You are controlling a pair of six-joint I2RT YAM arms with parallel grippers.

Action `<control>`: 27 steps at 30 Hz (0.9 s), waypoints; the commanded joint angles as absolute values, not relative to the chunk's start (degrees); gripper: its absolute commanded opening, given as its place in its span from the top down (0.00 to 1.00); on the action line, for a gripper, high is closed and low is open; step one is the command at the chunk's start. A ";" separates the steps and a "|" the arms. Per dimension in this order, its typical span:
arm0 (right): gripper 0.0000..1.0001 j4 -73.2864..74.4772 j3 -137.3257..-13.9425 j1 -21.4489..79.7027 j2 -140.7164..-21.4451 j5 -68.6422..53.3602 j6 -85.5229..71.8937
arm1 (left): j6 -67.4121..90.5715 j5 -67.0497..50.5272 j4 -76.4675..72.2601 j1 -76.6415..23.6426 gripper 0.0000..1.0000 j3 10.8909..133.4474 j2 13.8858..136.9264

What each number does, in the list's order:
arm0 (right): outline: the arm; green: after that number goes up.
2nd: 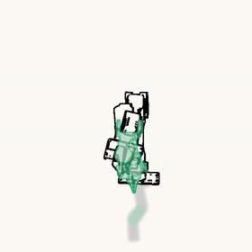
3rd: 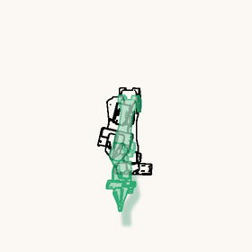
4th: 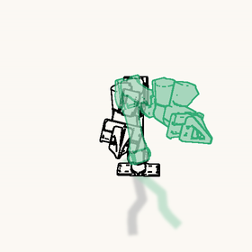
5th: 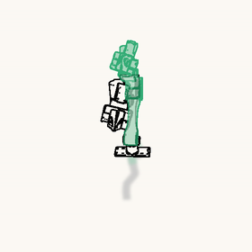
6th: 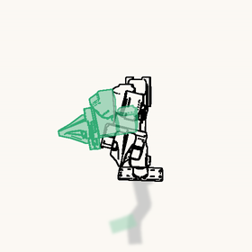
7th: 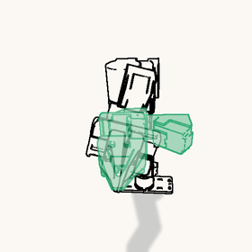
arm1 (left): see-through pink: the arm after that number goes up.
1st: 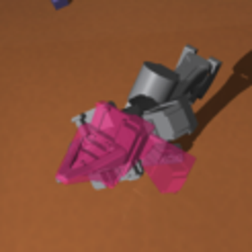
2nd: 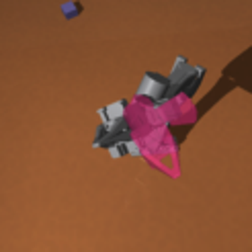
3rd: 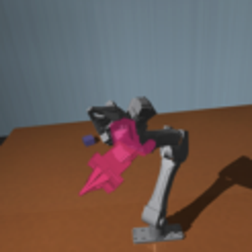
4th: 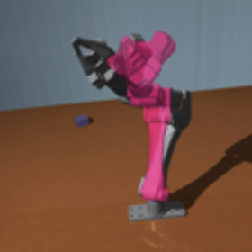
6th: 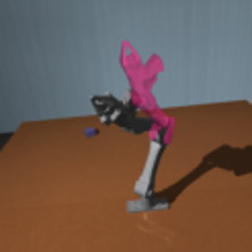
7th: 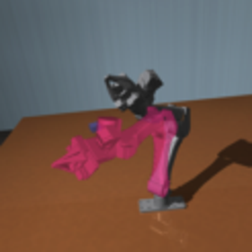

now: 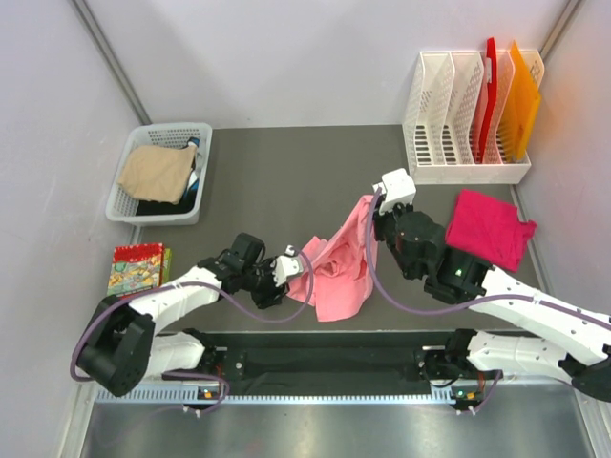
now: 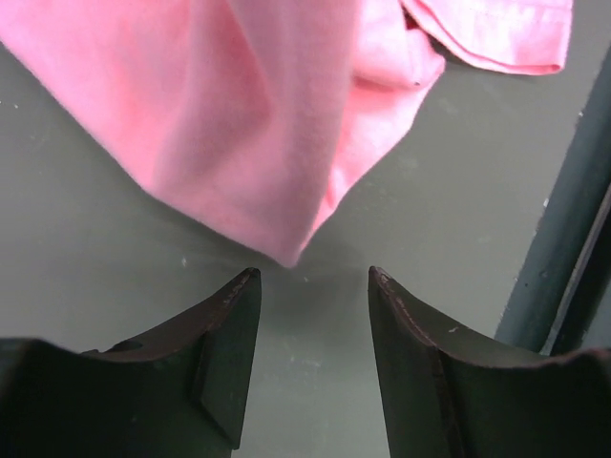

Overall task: Fold and stack the t-shirts
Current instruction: Flatten out the tshirt

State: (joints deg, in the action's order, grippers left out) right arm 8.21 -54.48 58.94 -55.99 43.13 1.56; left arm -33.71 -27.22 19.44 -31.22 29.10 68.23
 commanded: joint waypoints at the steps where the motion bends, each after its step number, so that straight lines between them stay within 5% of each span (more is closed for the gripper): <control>1: 0.98 6.42 -56.95 57.75 -54.93 42.19 2.20 | -31.91 -29.00 12.32 -31.46 0.45 29.97 69.96; 12: 0.99 6.68 -56.95 57.57 -55.72 41.66 2.02 | -28.39 -31.56 8.70 -31.55 0.45 33.13 73.74; 15: 1.00 6.50 -56.95 57.57 -55.55 41.57 2.02 | -28.21 -30.42 8.00 -31.47 0.59 33.57 75.67; 20: 1.00 6.50 -56.95 57.30 -55.63 41.57 2.02 | -27.25 -27.08 7.03 -31.47 1.00 34.98 78.05; 27: 1.00 7.82 -56.78 57.30 -52.92 41.66 0.80 | -26.80 -14.08 8.17 -31.38 1.00 36.65 67.44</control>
